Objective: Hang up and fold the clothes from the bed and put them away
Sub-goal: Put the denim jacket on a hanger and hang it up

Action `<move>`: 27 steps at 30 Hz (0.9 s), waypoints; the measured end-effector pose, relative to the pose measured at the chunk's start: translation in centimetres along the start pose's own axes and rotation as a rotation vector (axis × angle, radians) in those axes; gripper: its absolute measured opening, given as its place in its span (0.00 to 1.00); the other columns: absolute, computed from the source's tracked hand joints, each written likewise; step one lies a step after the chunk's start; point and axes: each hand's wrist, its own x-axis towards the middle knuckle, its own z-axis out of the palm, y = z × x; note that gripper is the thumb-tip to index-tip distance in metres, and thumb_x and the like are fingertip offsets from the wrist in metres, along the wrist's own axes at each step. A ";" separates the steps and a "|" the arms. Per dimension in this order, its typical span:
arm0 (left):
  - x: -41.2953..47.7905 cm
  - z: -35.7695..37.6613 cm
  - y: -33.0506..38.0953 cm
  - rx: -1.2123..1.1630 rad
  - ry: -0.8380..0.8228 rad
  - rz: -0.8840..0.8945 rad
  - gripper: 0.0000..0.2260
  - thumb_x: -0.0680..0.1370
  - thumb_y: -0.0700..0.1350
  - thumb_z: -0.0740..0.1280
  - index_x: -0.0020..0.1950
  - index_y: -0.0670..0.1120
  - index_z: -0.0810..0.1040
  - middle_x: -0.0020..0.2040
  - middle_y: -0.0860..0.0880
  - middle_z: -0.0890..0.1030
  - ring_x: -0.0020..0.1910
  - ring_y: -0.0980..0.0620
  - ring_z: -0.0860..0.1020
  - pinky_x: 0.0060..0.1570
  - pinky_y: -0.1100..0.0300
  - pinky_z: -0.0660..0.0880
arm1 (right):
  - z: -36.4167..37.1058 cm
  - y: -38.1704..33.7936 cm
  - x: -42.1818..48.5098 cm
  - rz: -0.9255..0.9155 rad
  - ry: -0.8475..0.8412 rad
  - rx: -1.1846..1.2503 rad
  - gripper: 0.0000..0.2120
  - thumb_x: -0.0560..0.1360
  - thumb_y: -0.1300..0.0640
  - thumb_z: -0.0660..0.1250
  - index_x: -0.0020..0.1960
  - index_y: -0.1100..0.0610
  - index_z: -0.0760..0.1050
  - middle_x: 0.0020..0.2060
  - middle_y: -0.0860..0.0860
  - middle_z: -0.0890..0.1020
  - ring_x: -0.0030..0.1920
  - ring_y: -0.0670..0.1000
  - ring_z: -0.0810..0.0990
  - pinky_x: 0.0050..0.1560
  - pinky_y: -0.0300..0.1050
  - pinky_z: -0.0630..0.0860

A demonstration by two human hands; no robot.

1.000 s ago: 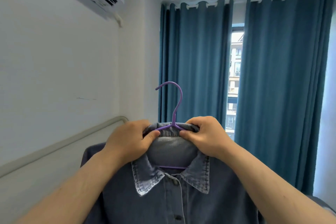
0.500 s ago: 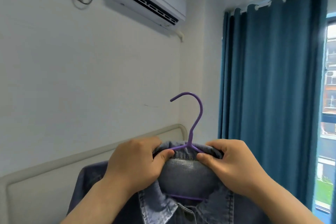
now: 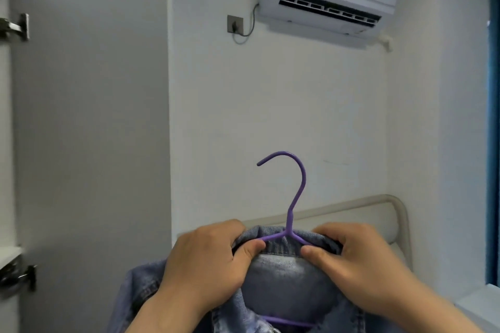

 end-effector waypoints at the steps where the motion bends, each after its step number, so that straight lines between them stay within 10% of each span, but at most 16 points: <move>1: -0.4 -0.6 -0.9 0.024 -0.001 -0.024 0.27 0.69 0.74 0.51 0.43 0.51 0.73 0.33 0.57 0.76 0.35 0.57 0.74 0.30 0.66 0.65 | 1.0 -0.5 0.6 -0.013 -0.013 0.014 0.14 0.72 0.44 0.71 0.39 0.55 0.78 0.32 0.51 0.78 0.31 0.43 0.71 0.32 0.43 0.66; 27: -11.4 -5.8 -23.2 0.332 -0.004 -0.597 0.22 0.73 0.70 0.60 0.41 0.50 0.75 0.30 0.52 0.76 0.33 0.53 0.75 0.34 0.55 0.72 | 30.5 -8.6 9.8 -0.181 -0.361 0.378 0.20 0.72 0.47 0.74 0.36 0.60 0.71 0.24 0.46 0.64 0.27 0.44 0.62 0.27 0.40 0.60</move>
